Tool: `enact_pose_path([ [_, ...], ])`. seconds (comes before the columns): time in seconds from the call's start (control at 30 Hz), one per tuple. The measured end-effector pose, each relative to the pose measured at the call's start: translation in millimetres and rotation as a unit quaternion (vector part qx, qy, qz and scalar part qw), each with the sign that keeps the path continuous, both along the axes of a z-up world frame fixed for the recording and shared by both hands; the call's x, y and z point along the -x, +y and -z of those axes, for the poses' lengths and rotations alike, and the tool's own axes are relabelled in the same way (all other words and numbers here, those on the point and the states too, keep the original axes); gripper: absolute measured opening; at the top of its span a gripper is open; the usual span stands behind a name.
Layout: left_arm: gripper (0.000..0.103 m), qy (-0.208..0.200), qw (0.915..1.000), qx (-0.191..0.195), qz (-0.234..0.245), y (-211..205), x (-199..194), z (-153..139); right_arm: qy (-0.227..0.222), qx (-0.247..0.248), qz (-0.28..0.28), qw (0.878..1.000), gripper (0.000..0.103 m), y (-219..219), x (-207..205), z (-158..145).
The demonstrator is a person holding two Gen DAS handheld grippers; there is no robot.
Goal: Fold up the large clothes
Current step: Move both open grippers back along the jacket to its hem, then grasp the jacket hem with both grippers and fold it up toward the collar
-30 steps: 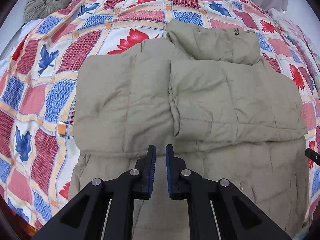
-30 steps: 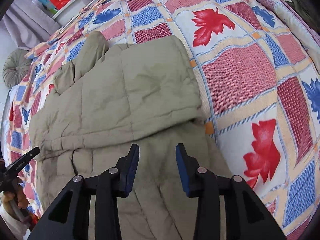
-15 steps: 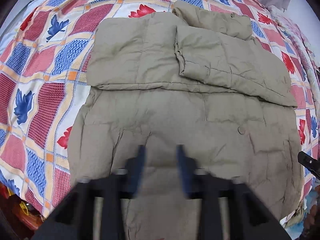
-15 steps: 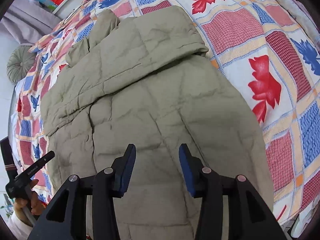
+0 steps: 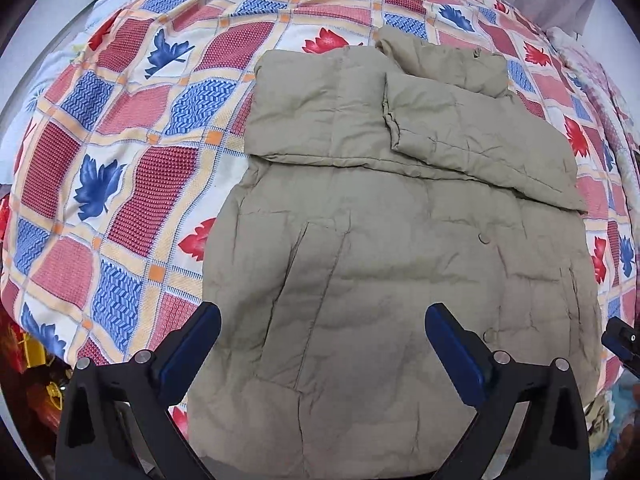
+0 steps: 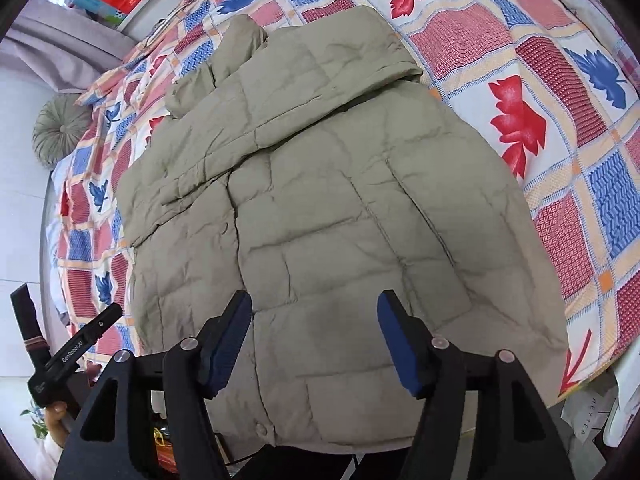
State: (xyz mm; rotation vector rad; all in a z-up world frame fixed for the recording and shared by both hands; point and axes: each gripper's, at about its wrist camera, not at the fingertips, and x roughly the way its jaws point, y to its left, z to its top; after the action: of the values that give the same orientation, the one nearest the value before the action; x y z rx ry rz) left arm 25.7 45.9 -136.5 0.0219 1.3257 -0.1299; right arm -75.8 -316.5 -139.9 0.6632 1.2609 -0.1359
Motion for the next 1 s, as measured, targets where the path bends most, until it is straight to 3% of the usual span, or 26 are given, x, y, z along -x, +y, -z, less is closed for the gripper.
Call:
enact_pose_path([
  [0.07, 0.102, 0.008, 1.0, -0.004, 0.002, 2, 6, -1, -0.003, -0.007, 0.005, 1.0, 0.073, 0, 6, -4],
  [0.1, 0.102, 0.012, 0.9999, -0.003, 0.004, 3, 10, -2, -0.003, -0.013, 0.007, 1.0, 0.083, 0, 8, -6],
  [0.33, 0.102, 0.026, 0.9996, -0.004, 0.011, 7, 31, -5, -0.003, -0.065, 0.039, 0.997, 0.083, -9, 29, -11],
  [0.57, 0.102, 0.037, 0.9991, -0.006, 0.018, 9, 44, -4, -0.001, -0.087, 0.064, 0.994, 0.085, -17, 50, -12],
  [0.6, 0.102, 0.038, 0.9991, -0.006, 0.018, 10, 45, -3, 0.0, -0.091, 0.066, 0.994, 0.098, -18, 51, -11],
  [0.63, 0.102, 0.04, 0.999, -0.005, 0.017, 11, 46, -3, 0.001, -0.093, 0.068, 0.993, 0.103, -19, 53, -11],
  [0.73, 0.102, 0.053, 0.9984, 0.001, 0.018, 16, 51, 2, -0.008, -0.1, 0.075, 0.992, 0.103, -19, 57, -10],
  [1.0, 0.102, 0.124, 0.9871, 0.101, 0.011, 44, 77, 29, 0.017, -0.153, 0.111, 0.982, 0.103, -36, 78, 12],
])
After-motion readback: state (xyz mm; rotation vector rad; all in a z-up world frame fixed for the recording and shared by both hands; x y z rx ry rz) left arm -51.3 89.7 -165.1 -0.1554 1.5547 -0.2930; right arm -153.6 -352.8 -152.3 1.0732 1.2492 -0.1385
